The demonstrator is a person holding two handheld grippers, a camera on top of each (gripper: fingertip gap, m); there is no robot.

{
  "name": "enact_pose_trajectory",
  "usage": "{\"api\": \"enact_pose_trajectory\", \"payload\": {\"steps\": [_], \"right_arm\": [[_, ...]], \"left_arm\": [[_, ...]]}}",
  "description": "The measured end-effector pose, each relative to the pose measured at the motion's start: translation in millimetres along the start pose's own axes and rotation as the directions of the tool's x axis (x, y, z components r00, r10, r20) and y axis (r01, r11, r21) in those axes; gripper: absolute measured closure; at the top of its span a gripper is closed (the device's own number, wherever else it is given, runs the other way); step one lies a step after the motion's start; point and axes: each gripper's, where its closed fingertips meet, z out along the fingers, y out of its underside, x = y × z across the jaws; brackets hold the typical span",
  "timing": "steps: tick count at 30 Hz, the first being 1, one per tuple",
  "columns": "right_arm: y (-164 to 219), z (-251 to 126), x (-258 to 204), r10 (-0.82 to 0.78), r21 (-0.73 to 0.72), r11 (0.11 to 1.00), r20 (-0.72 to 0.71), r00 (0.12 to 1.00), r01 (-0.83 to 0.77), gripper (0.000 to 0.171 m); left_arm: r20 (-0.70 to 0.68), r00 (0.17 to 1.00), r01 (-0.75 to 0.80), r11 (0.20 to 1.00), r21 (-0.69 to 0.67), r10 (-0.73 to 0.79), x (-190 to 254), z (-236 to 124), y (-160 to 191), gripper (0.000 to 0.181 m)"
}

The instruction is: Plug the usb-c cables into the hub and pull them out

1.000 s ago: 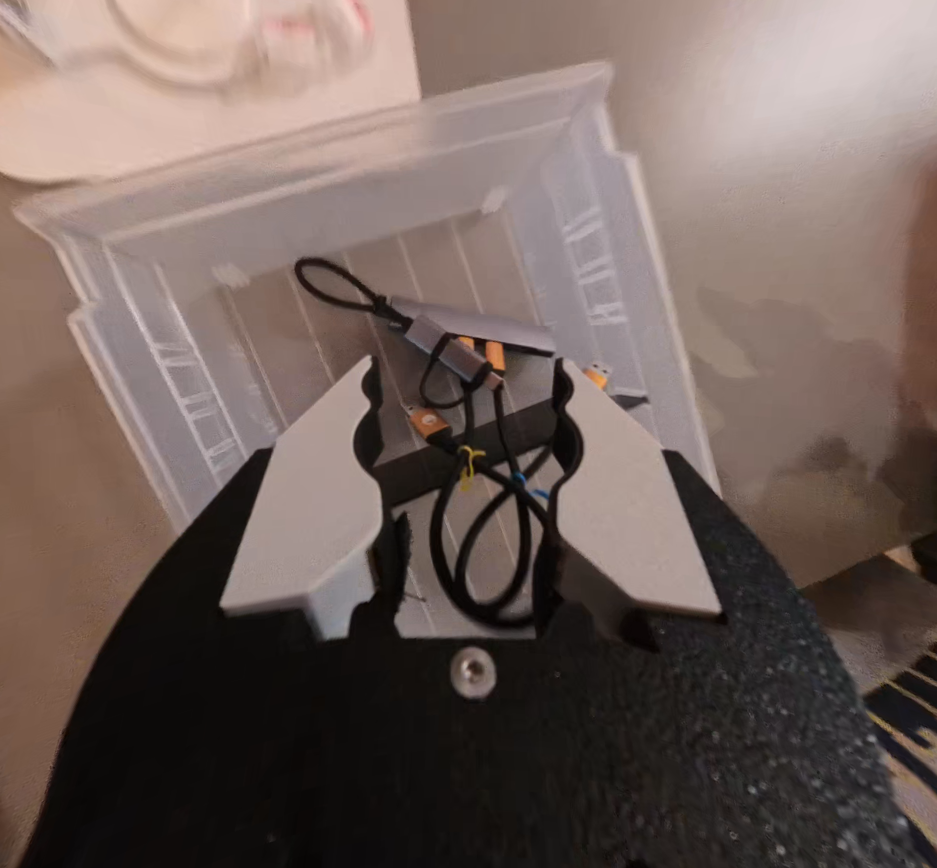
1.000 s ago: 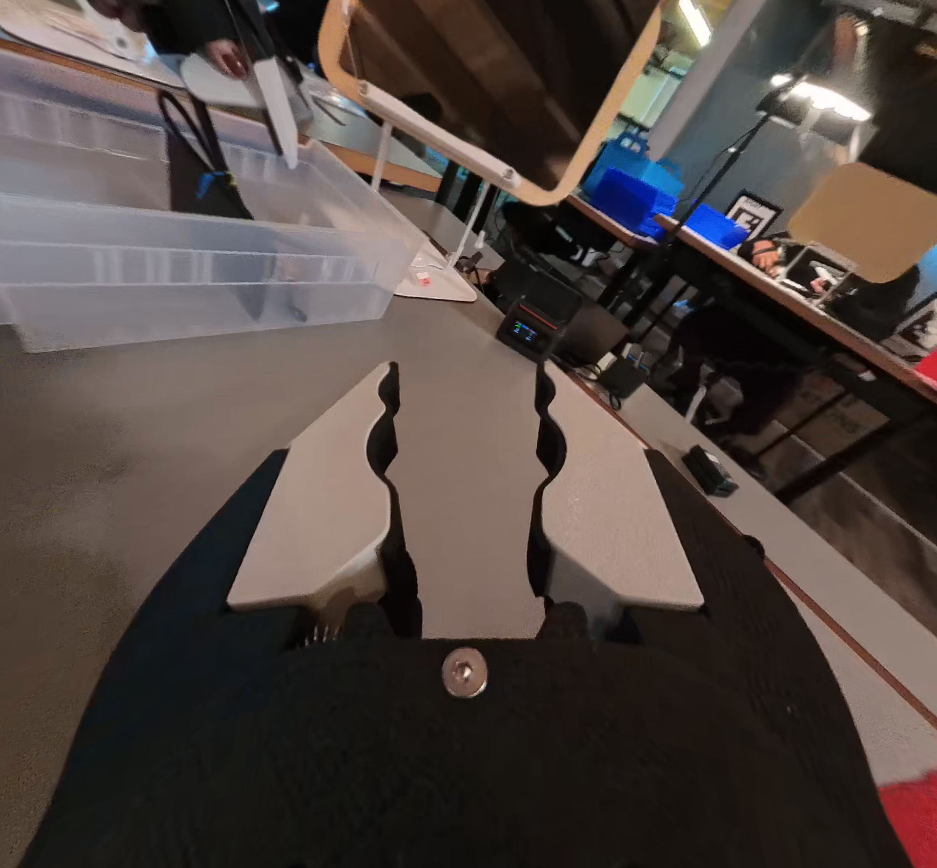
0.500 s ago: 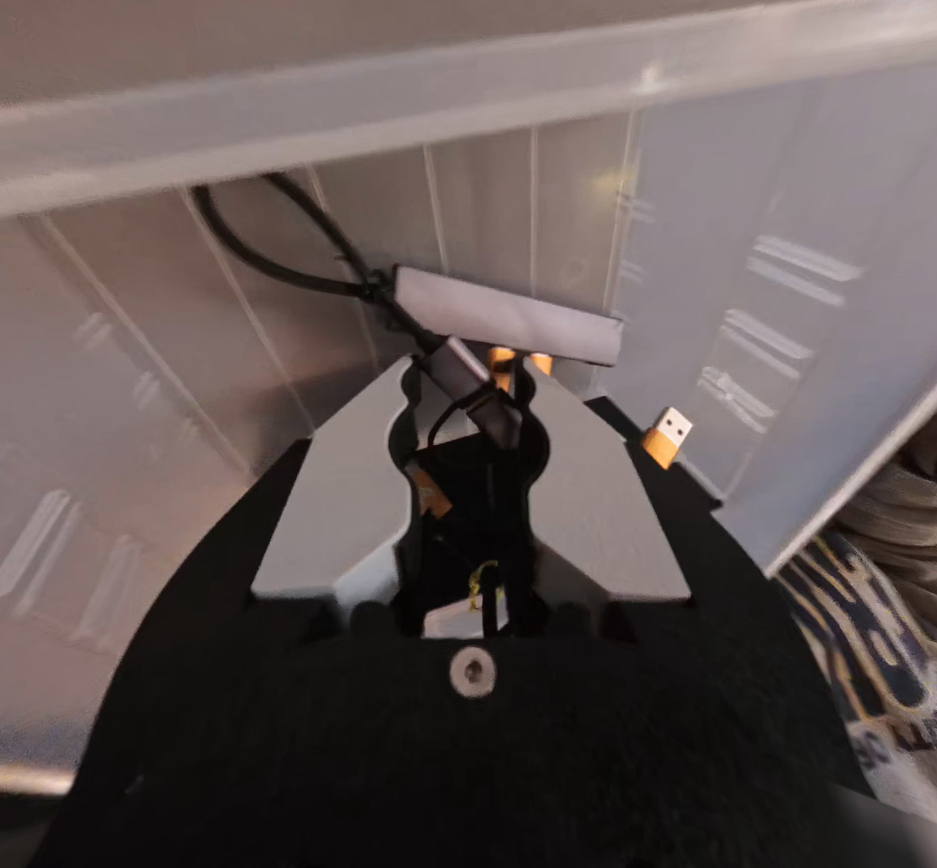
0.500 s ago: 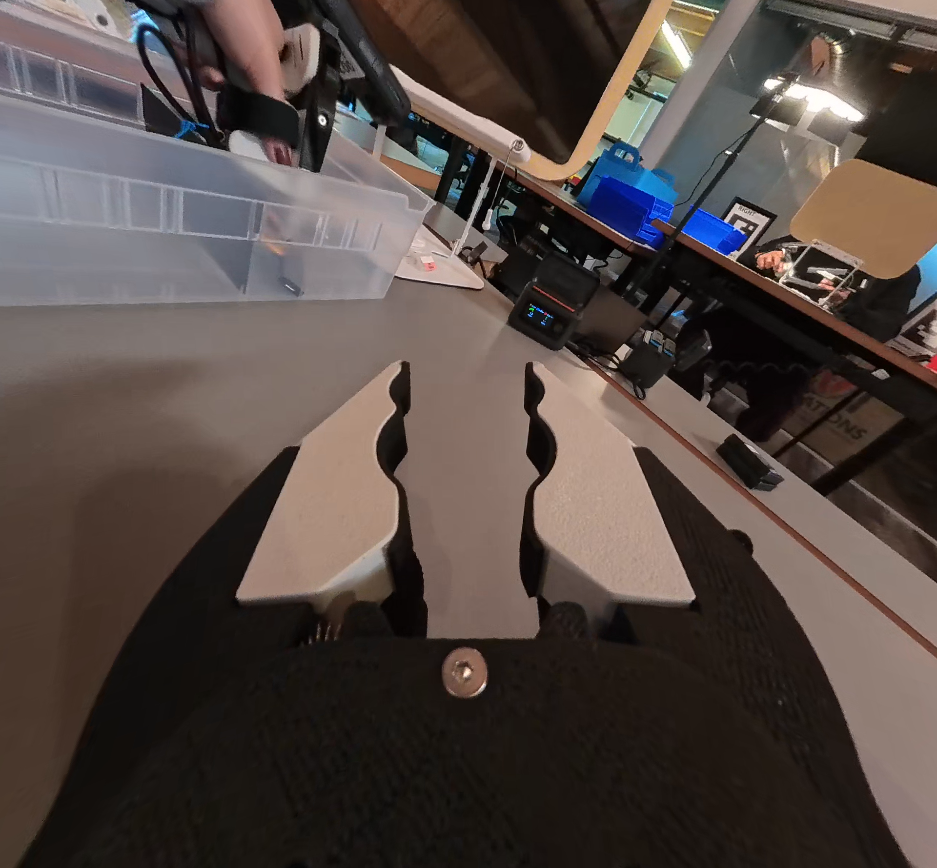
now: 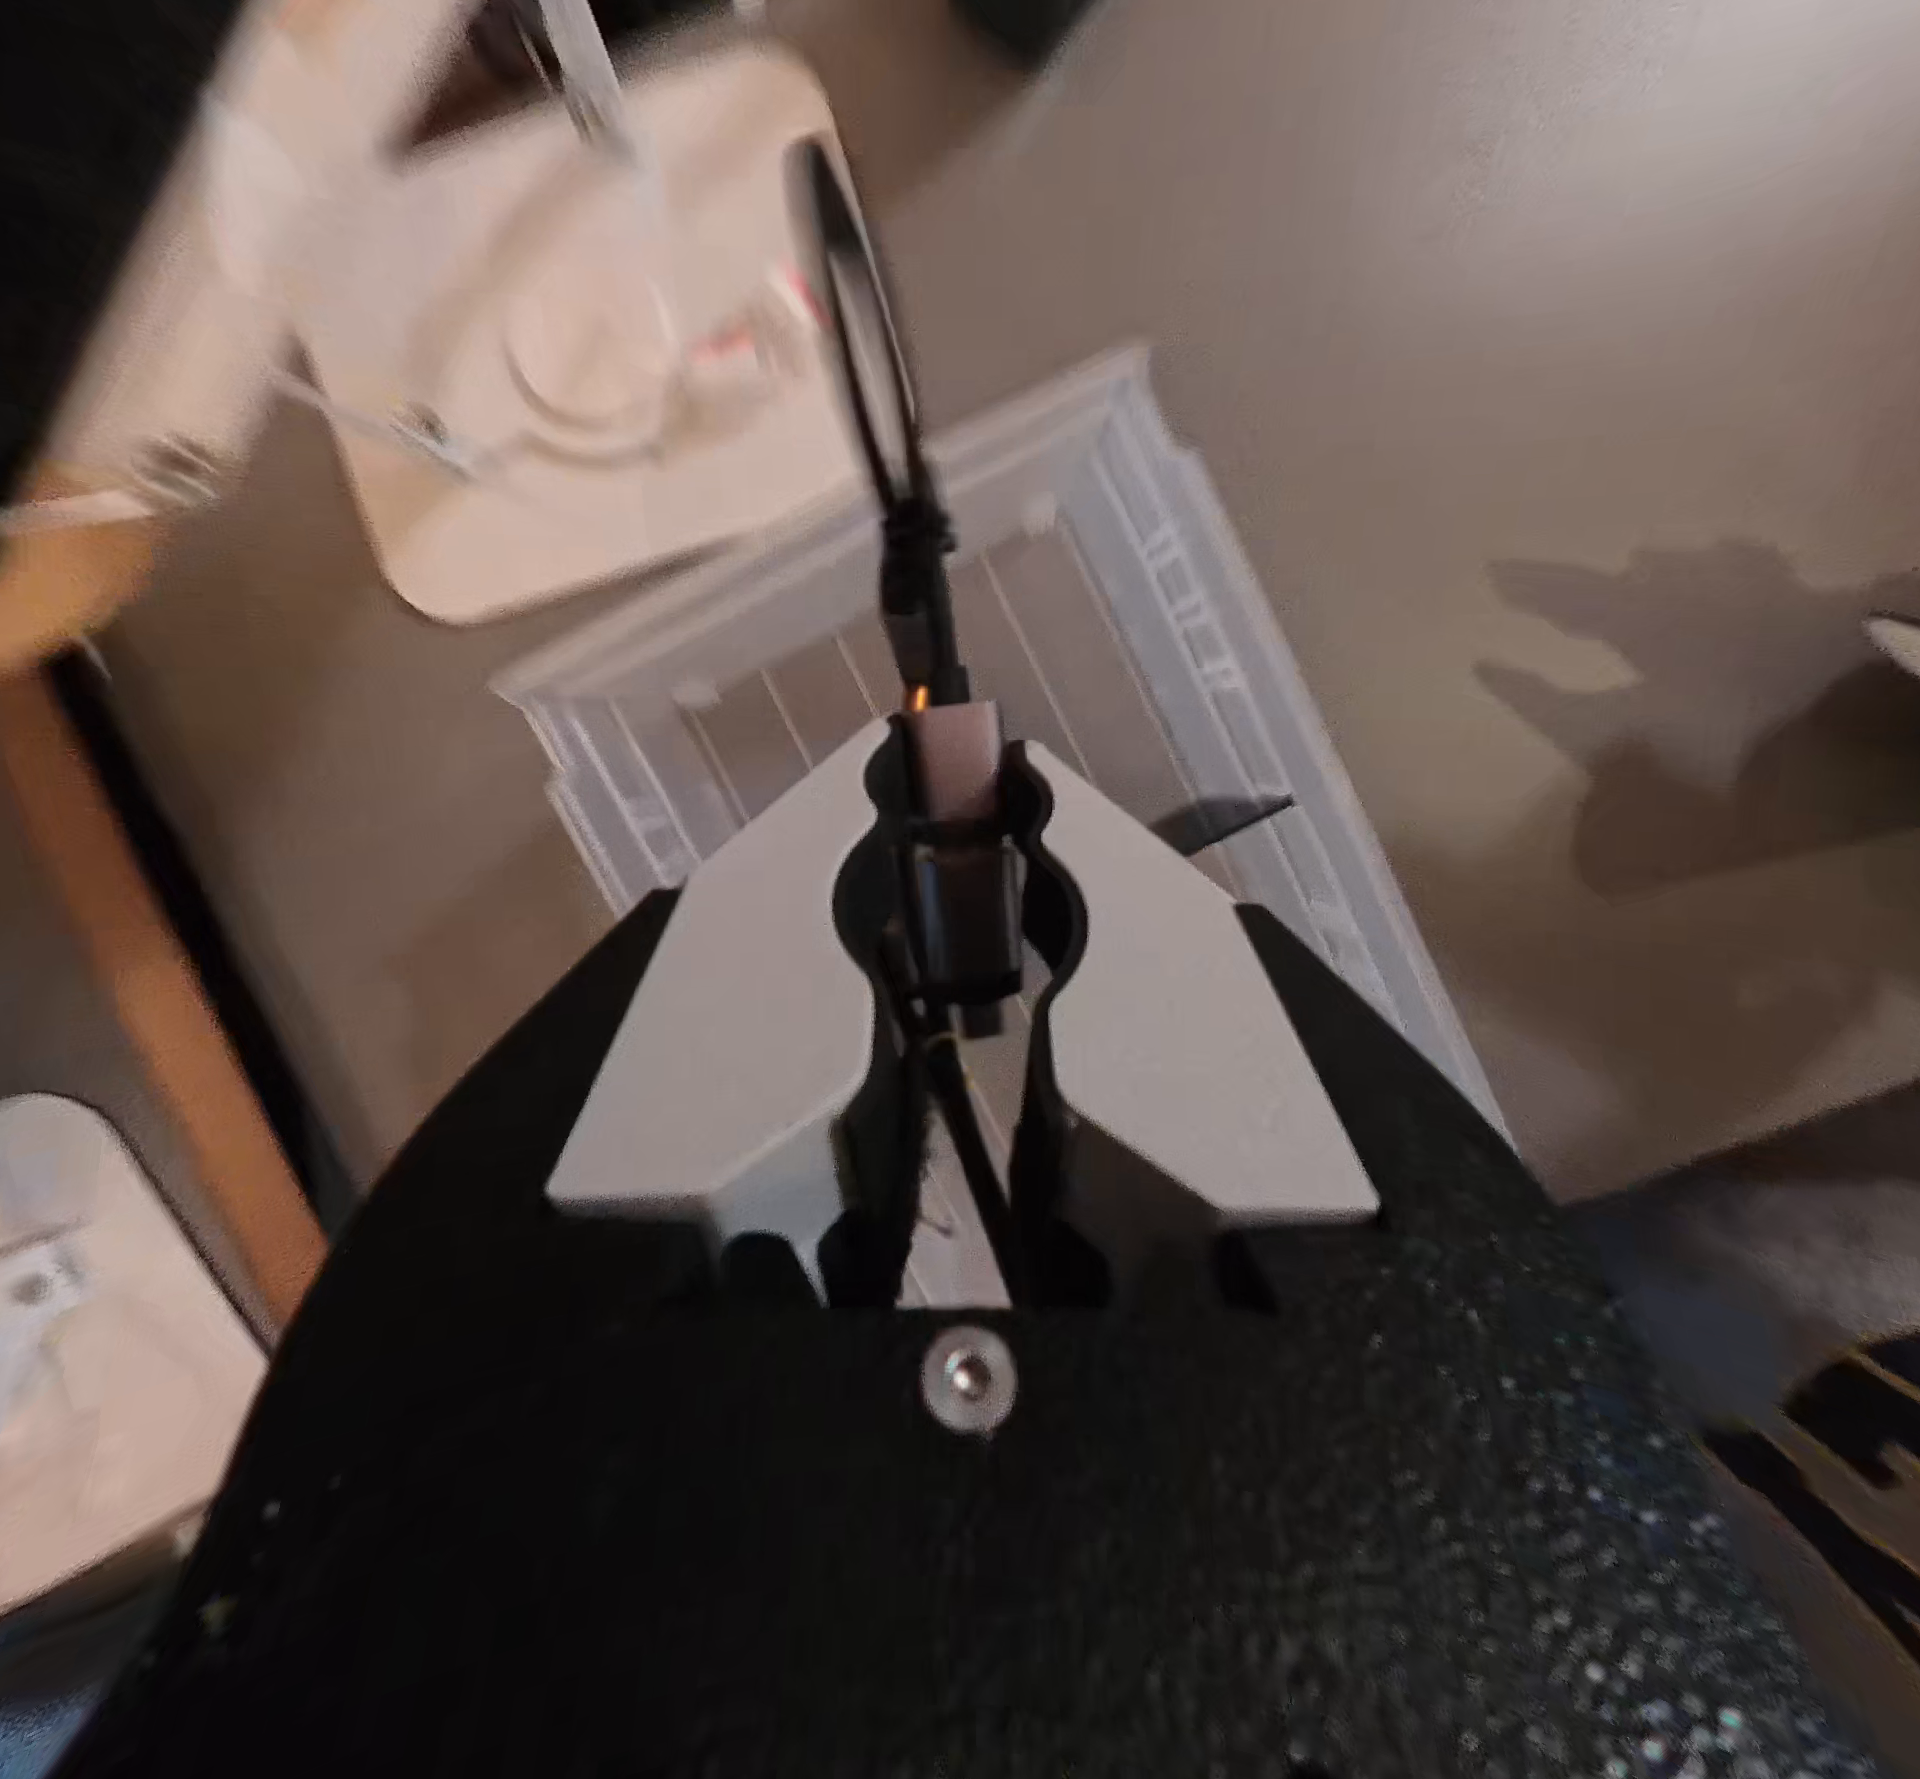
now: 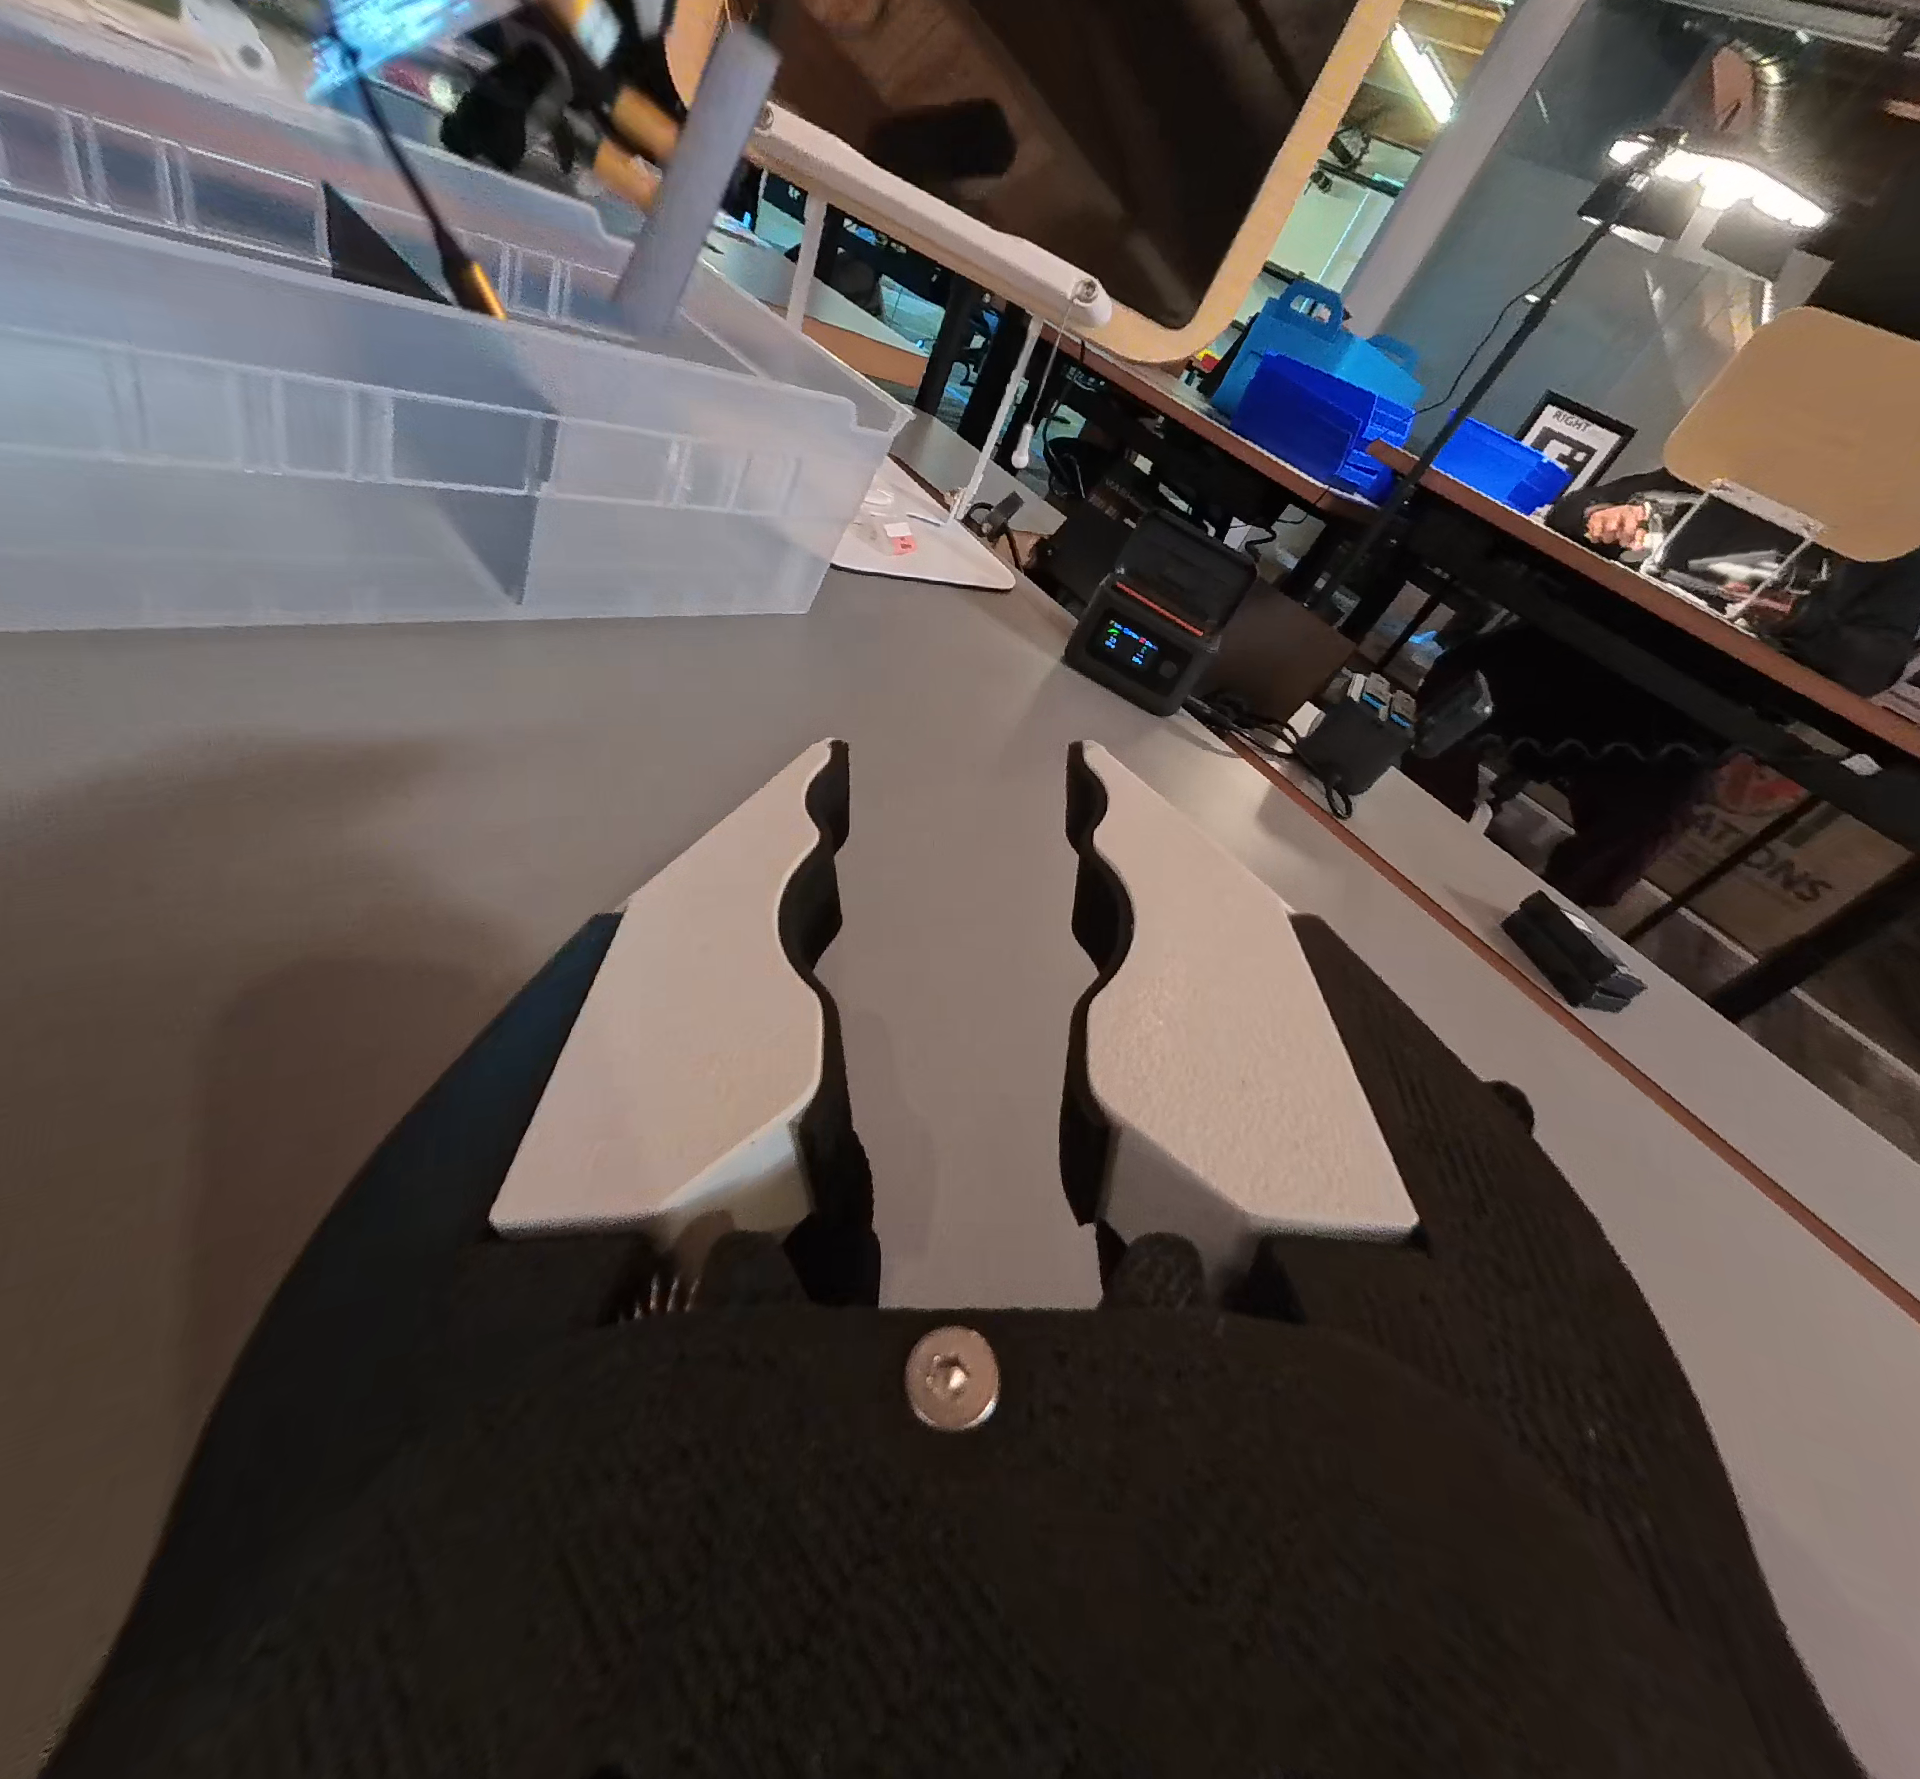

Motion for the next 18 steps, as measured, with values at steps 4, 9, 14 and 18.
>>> {"api": "enact_pose_trajectory", "payload": {"steps": [4,9,14,18], "right_arm": [[-7.3,-2.3,-0.5,-0.017,0.024,1.000,-0.001,1.000,0.017,0.131],[-37.8,-13.8,-3.5,0.078,0.158,0.983,0.091,0.993,-0.092,0.131],[-128.9,-56.9,23.7,0.483,0.387,0.656,0.445,0.754,-0.648,0.108],[-160.4,-92.3,57.7,0.557,0.428,0.384,0.599,0.575,-0.818,0.105]], "left_arm": [[0.013,0.991,-0.133,0.948,0.290,0.135,44.3,-66.0,-48.7,0.166],[-0.088,0.928,-0.249,0.778,0.577,0.362,148.4,-121.9,-90.0,0.166],[-0.307,0.783,-0.101,0.598,0.795,0.540,249.6,-144.0,-94.3,0.166],[-0.445,0.670,0.056,0.558,0.828,0.594,295.4,-133.5,-79.5,0.166]]}}
